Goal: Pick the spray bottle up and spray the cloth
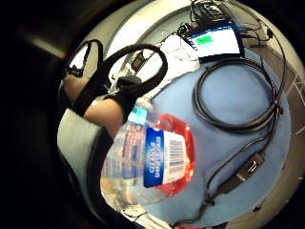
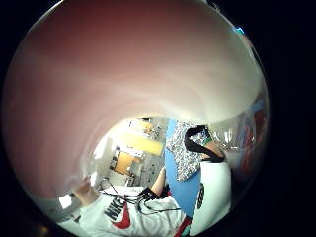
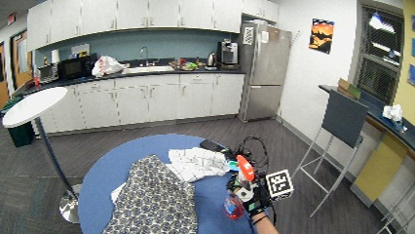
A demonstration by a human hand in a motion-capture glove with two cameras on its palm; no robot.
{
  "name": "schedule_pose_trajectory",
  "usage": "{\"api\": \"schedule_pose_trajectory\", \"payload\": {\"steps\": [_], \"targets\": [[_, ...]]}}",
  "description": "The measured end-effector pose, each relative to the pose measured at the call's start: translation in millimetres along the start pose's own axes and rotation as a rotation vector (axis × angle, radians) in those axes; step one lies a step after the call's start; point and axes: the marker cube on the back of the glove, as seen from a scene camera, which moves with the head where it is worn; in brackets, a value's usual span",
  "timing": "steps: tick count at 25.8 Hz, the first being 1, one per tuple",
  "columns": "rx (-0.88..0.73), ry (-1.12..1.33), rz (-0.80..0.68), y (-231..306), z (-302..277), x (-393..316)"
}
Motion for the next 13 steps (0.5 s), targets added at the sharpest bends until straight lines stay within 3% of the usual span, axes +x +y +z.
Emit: {"api": "schedule_pose_trajectory", "payload": {"steps": [7,13], "targets": [[-0.315,0.093,0.0,-67,-4,-42],[-0.605,0.263,0.125,-116,9,-87]]}}
